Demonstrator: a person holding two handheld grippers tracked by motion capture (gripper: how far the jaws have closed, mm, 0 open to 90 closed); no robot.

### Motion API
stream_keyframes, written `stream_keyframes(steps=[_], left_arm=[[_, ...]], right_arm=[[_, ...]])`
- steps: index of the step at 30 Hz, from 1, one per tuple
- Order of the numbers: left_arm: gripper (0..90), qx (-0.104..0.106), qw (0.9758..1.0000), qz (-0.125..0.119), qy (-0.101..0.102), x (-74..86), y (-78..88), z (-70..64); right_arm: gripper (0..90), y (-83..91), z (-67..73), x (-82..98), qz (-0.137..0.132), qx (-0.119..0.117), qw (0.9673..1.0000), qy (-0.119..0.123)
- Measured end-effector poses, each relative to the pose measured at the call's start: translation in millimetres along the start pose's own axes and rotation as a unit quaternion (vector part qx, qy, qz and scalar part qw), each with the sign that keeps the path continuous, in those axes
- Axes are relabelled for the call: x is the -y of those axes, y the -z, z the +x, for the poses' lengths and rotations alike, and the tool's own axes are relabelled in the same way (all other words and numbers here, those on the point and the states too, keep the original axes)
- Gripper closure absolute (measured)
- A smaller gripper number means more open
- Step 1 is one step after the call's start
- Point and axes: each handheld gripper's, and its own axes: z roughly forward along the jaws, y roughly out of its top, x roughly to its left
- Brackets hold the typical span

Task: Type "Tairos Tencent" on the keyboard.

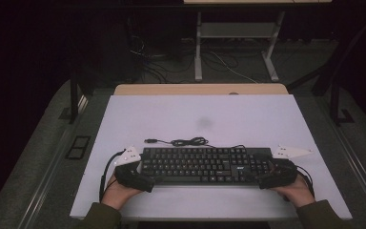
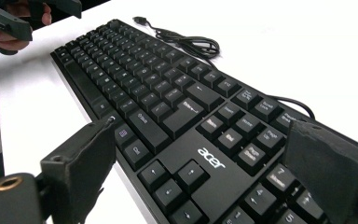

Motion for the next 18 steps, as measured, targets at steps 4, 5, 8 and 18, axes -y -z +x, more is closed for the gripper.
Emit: stream_keyframes(steps=[4, 5, 8, 18], left_arm=[[0.0, -0.002, 1.0, -0.003, -0.002, -0.9, 0.3, -0.3], [0.0, -0.003, 1.0, -0.002, -0.002, -0.6, 1.1, -0.1], [0.0, -0.005, 1.0, -0.004, 0.0, -0.9, 1.9, -0.4], [0.0, -0.006, 1.0, -0.008, 0.001, -2.2, 1.7, -1.7]], right_arm=[[9.1, -1.0, 3.0, -5.1, -0.001, 0.0, 1.0, 0.002], [9.1, -1.8, 3.2, -6.1, -0.004, 0.001, 1.0, 0.003], [9.2, -3.9, 4.5, -8.4, -0.007, 0.004, 1.0, 0.004], [9.3, -6.8, 4.5, -12.6, -0.022, -0.002, 0.9998, -0.002]])
